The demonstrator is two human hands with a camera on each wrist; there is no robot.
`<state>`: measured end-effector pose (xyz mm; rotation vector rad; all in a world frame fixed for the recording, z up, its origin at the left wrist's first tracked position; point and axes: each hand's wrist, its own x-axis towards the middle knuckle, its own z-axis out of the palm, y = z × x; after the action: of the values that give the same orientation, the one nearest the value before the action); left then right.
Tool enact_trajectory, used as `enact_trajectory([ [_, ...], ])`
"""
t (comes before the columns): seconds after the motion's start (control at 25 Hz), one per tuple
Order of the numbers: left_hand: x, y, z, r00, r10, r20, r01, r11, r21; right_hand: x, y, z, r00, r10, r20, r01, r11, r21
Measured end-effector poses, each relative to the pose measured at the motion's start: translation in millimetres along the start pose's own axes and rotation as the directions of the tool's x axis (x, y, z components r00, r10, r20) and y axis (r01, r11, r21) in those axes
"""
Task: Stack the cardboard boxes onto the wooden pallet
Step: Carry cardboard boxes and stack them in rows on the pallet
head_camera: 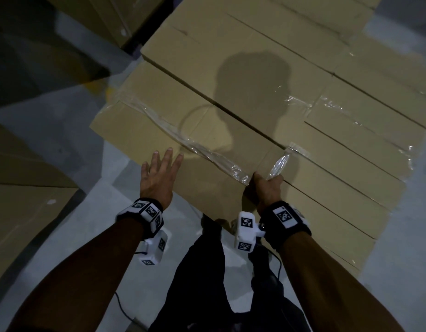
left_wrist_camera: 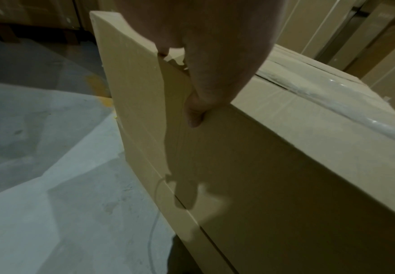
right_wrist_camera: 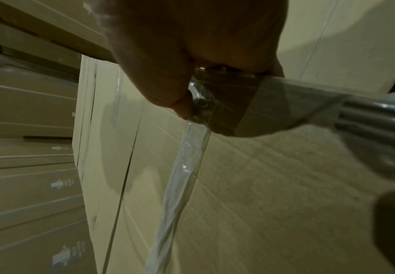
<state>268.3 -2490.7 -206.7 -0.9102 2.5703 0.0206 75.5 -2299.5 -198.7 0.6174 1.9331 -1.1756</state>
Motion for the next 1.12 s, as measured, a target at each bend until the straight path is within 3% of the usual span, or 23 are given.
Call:
enact_trajectory([
  [0.12, -2.7, 1.0, -6.8, 1.000, 0.030, 0.008, -0.031, 0.997, 0.073, 2.1, 1.5, -3.7, 1.000, -0.013, -0.007, 0.013, 1.000, 0.010],
  [0.24, 1.0, -4.2, -24.3, 0.988, 0.079, 0.131, -0.091, 0.992, 0.087, -5.7, -5.3, -3.3, 0.999, 0.028, -0.017, -0.028, 1.000, -0.005],
  [0.32, 6.6, -12.1, -36.8, 0.958, 0.123, 0.260, -0.123, 0.992, -0.020, -13.7, -11.7, -4.5, 0.998, 0.055, -0.034, -0.056, 0.998, -0.014],
  [0.44, 18.4, -21.4, -55.1, 0.941, 0.167, 0.294, -0.104, 0.970, -0.218, -24.9, -21.1, -13.2, 0.999, 0.044, -0.020, -0.044, 0.999, -0.018],
  [0.6, 39.8, -20.6, -70.4, 0.976, 0.082, 0.202, 0.004, 0.919, -0.393, -22.6, -25.7, -21.7, 1.000, -0.001, -0.018, 0.000, 0.998, -0.063],
  [0.68, 49.9, -17.8, -78.4, 0.994, -0.002, 0.110, 0.054, 0.881, -0.470, -23.1, -24.6, -22.0, 1.000, -0.009, -0.010, 0.008, 1.000, -0.023],
  [0.8, 66.7, -22.8, -92.3, 0.992, -0.105, 0.069, 0.125, 0.839, -0.530, -28.3, -24.9, -14.4, 0.999, 0.034, -0.006, -0.034, 0.997, 0.066],
  [0.92, 101.0, -41.7, -106.0, 0.975, -0.201, 0.100, 0.223, 0.823, -0.523, -22.9, -25.0, 10.2, 0.982, 0.127, -0.137, -0.101, 0.978, 0.185],
  [1.04, 161.9, -76.1, -87.4, 0.974, -0.184, 0.132, 0.226, 0.850, -0.476, 9.8, -9.6, 27.8, 0.948, 0.159, -0.277, -0.124, 0.982, 0.140],
  [1.12, 183.5, -89.0, -90.3, 0.970, -0.191, 0.154, 0.239, 0.872, -0.428, 1.2, -16.0, 33.2, 0.930, 0.161, -0.330, -0.136, 0.986, 0.097],
])
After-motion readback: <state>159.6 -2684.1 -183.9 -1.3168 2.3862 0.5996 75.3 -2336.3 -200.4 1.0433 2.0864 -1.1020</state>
